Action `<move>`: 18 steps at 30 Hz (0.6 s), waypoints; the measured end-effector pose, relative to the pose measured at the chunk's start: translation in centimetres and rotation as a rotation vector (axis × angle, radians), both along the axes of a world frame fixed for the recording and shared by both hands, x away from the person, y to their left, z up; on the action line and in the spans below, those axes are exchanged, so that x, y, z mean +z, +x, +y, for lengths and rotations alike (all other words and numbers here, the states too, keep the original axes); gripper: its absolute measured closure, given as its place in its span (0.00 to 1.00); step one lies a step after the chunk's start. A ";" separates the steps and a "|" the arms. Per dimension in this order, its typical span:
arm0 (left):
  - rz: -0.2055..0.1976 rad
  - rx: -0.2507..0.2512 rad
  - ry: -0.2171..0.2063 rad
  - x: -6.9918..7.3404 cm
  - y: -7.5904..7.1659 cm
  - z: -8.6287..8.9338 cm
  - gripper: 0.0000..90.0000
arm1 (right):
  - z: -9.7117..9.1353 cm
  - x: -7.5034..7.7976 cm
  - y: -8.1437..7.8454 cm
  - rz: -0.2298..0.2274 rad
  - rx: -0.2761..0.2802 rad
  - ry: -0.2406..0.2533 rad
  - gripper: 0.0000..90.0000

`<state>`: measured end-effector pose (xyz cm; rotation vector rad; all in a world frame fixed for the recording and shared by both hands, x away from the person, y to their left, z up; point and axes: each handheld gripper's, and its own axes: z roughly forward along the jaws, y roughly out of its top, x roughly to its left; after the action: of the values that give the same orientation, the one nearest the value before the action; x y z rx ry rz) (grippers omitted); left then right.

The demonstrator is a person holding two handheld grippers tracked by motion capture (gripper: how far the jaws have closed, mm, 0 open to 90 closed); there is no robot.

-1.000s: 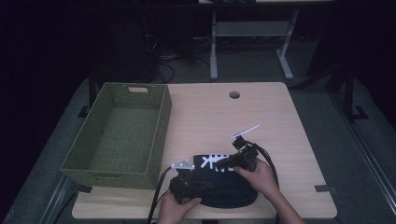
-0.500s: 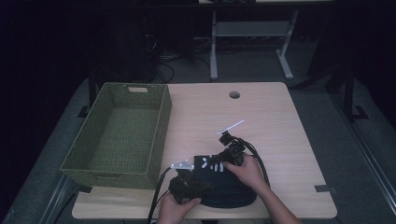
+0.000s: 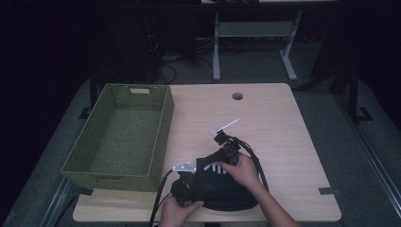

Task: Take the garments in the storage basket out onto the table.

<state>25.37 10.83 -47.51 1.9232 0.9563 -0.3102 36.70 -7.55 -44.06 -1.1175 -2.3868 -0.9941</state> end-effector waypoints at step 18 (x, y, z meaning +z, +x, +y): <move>0.003 0.004 -0.002 0.0 0.0 -0.1 0.80 | -8.1 -0.3 -2.4 0.007 -0.107 0.088 0.85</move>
<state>25.32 10.78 -47.50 1.9194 0.9609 -0.3114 34.34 -15.67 -44.32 -1.2247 -2.2751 -1.1163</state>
